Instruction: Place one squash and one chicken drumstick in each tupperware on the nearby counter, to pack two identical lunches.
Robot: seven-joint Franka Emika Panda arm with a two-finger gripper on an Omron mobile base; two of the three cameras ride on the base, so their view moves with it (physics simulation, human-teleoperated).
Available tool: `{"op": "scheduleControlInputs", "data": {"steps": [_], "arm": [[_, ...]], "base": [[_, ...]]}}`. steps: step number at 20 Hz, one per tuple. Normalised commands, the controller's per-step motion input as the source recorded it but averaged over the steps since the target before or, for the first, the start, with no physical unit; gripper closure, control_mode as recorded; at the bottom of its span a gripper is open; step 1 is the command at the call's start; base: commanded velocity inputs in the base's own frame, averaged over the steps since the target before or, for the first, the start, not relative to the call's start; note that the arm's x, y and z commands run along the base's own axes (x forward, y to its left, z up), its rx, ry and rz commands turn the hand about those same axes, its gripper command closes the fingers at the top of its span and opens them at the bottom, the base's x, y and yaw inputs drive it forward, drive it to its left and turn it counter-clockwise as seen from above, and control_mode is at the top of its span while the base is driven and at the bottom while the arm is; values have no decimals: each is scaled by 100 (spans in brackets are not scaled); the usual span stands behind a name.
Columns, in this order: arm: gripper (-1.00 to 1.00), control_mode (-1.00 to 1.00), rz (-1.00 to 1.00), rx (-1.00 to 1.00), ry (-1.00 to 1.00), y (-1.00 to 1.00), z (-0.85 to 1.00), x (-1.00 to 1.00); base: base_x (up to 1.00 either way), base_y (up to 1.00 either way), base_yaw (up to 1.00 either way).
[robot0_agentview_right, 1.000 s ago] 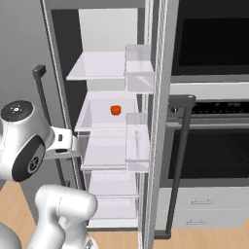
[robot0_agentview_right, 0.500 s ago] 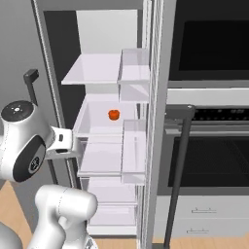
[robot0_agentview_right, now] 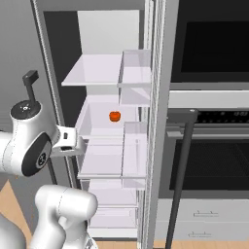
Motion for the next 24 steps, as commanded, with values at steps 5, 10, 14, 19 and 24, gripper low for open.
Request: {"op": "scheduleControlInputs", "data": {"steps": [5, 10, 14, 19, 24], "arm": [[-100, -100, 0, 0, -6, 3, -30, 80], [-100, -100, 0, 5, -1, 0, -6, 80], [-100, -100, 0, 8, 0, 0, 0, 68], [-100, -100, 0, 2, 0, 3, -3, 62], [-100, -100, 0, 0, -2, 0, -20, 62]], "base": [[0, 0, 0], [0, 0, 0], [0, 0, 0], [0, 0, 0], [0, 0, 0]]}}
